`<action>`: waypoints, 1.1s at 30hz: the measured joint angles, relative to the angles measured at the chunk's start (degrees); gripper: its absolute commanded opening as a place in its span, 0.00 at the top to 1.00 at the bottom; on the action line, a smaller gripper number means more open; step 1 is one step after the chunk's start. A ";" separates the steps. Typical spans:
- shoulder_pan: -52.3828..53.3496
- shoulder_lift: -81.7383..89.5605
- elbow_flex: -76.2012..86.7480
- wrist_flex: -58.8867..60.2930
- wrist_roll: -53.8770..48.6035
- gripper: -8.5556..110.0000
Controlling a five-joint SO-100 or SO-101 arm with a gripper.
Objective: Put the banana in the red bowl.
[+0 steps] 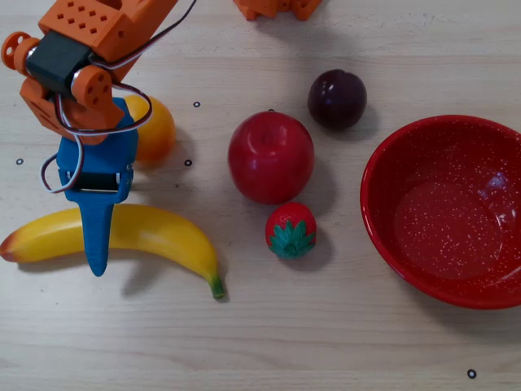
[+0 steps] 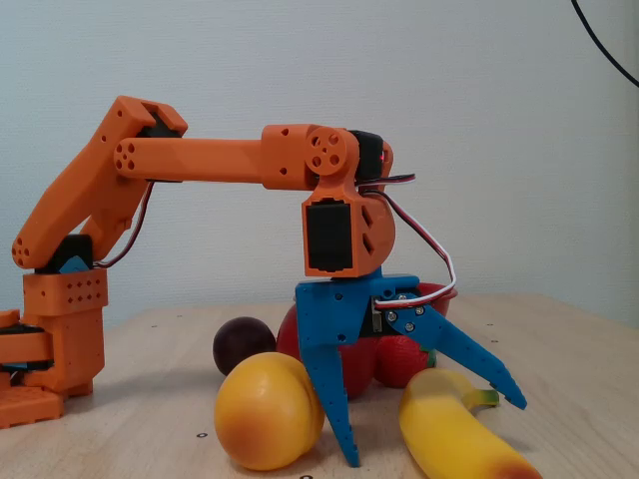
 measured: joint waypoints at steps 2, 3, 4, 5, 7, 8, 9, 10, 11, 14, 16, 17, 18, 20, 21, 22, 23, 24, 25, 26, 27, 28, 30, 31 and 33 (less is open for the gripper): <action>0.00 0.00 0.00 0.00 0.00 0.50; 0.00 0.00 0.00 0.00 0.00 0.50; 0.00 0.00 0.00 0.00 0.00 0.51; 0.00 0.00 0.00 0.00 0.00 0.52; 0.00 0.00 0.00 0.00 0.00 0.53; 0.00 0.00 0.00 0.00 0.00 0.54; 0.09 0.00 0.00 0.00 0.00 0.54; 0.26 0.00 0.00 0.00 0.00 0.55; 0.35 0.00 0.00 0.00 0.00 0.55; 0.44 0.00 0.00 0.00 0.00 0.57; 0.44 0.00 0.00 0.00 0.00 0.59; 0.44 0.00 0.00 0.00 0.00 0.59; 0.44 0.00 0.00 0.00 0.00 0.60; 0.44 0.00 0.00 0.00 0.00 0.61; 0.44 0.00 0.00 -0.09 0.00 0.62; 0.44 0.00 0.00 -0.26 0.00 0.64; 0.53 0.00 0.00 -0.44 0.00 0.65; 0.62 0.00 0.00 -0.79 0.00 0.66; 0.62 0.00 0.00 -0.88 0.26 0.67; 0.70 0.00 -0.26 -0.88 0.26 0.68; 0.79 -0.09 -0.44 -0.88 0.26 0.69; 0.79 -0.09 -0.44 -0.88 0.26 0.69; 0.88 -0.09 -0.44 -0.88 0.26 0.70; 0.88 -0.09 -0.44 -0.88 0.26 0.71; 0.88 -0.09 -0.44 -0.88 0.26 0.72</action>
